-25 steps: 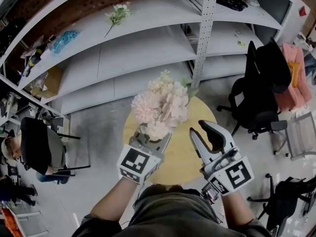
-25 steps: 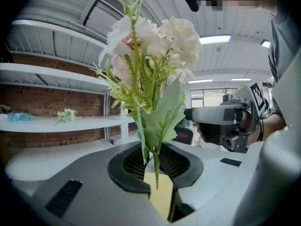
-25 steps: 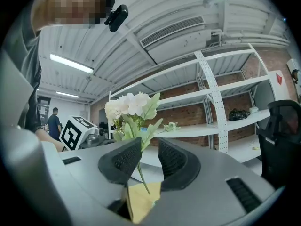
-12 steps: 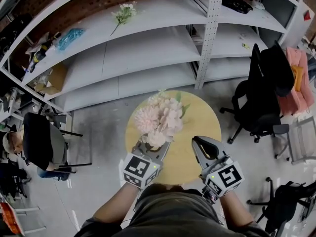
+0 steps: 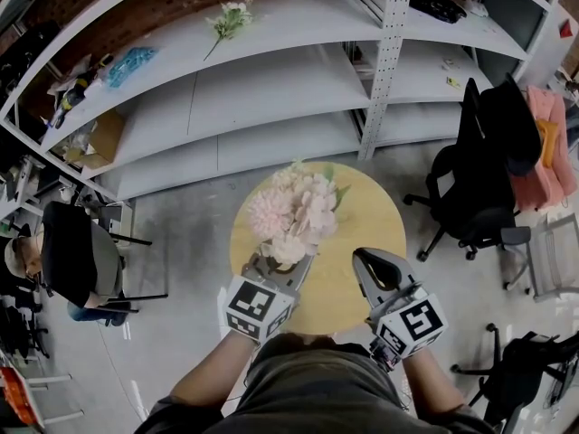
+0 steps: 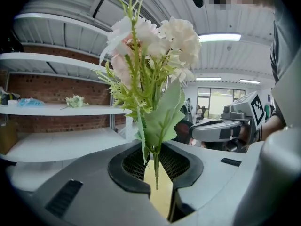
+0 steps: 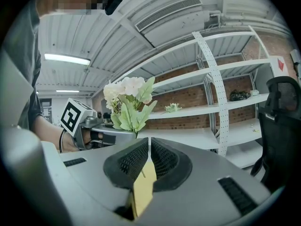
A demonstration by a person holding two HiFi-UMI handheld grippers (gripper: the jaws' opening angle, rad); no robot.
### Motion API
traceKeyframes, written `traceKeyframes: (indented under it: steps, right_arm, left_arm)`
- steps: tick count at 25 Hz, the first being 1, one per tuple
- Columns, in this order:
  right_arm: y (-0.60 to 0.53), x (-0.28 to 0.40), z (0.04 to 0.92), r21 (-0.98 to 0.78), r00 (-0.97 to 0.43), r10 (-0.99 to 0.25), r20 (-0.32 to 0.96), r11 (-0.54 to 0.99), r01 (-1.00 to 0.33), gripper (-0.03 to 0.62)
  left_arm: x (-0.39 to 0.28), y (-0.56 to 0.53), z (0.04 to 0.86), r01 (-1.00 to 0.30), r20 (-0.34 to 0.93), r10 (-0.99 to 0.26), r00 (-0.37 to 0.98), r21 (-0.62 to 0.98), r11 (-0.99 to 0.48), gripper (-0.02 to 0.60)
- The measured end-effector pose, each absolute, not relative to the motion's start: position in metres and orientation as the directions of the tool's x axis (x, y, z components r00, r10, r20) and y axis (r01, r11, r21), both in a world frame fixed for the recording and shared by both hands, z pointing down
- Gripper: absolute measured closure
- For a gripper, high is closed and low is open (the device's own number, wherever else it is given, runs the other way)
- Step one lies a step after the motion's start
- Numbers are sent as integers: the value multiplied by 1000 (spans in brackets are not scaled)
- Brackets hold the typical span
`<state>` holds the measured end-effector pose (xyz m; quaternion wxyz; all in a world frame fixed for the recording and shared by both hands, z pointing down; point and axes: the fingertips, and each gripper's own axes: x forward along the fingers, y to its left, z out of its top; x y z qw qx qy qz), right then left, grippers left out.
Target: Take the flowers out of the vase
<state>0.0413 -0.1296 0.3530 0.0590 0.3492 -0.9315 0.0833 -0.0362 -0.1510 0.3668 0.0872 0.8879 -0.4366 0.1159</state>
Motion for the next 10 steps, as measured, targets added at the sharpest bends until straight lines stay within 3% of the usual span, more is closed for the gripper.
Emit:
traceKeyframes:
  steps: [10]
  right_arm:
    - [-125, 40, 355, -120, -750, -641, 162, 742, -660, 568]
  left_arm:
    - [-36, -148, 370, -793, 282, -752, 596, 62, -606, 511]
